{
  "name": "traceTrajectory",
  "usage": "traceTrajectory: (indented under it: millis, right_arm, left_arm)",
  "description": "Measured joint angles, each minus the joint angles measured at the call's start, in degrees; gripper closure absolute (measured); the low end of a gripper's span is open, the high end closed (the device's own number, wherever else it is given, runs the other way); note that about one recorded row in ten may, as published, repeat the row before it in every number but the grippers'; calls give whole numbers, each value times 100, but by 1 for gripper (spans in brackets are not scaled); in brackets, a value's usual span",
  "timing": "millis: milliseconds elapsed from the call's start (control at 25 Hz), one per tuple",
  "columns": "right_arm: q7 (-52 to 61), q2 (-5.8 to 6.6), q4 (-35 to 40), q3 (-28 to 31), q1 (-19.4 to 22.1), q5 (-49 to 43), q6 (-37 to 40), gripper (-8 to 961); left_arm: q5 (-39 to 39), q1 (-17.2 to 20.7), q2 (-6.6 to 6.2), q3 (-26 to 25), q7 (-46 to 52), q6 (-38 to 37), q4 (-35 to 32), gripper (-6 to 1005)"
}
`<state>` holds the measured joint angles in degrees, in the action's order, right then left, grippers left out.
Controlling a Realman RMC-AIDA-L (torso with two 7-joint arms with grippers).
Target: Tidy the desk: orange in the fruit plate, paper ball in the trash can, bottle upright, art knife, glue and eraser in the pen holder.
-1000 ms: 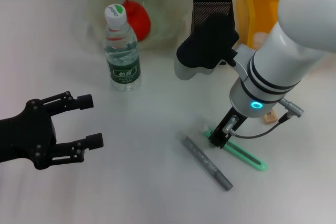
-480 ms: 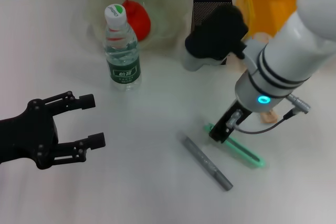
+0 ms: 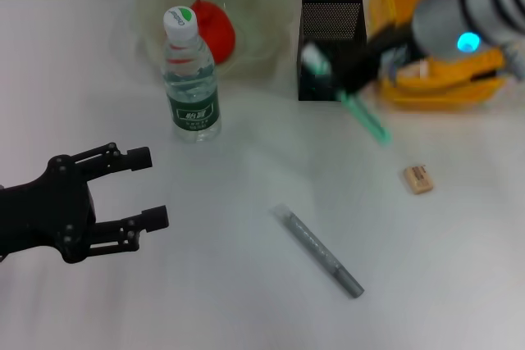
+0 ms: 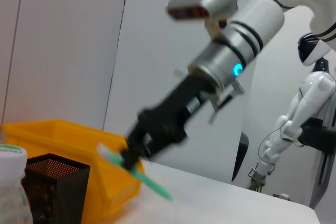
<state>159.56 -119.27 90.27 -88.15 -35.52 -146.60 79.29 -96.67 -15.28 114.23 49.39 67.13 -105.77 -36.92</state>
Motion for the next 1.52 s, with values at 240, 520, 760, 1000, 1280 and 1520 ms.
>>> traceTrajectory:
  millis: [240,520,760,1000,1280,1520]
  right_arm:
    - [-363,1,84,457,73,57,-1105,760]
    - [-494,-8,-578,332,31,64,-2528,749]
    - [-517,-12,-1088,91,-12,79,-3133,739]
    - [-529,-12,-1782,-170,-95,242,-3870,729]
    - [-594,-4,-2130,-177,-183,246,-3955,718]
    - [-611,0,-2218,-176,-201,254,-3915,708]
  left_arm:
    - [0,-39,4,0,2,58,46,169]
    - [21,-45,48,-65,-12,83,53,169]
    - [3,-45,65,-91,-15,84,53,169]
    - [7,-45,76,-131,-16,112,53,169]
    - [-3,-30,103,-149,-16,133,53,168]
    - [-1,-47,117,-149,-16,154,53,168]
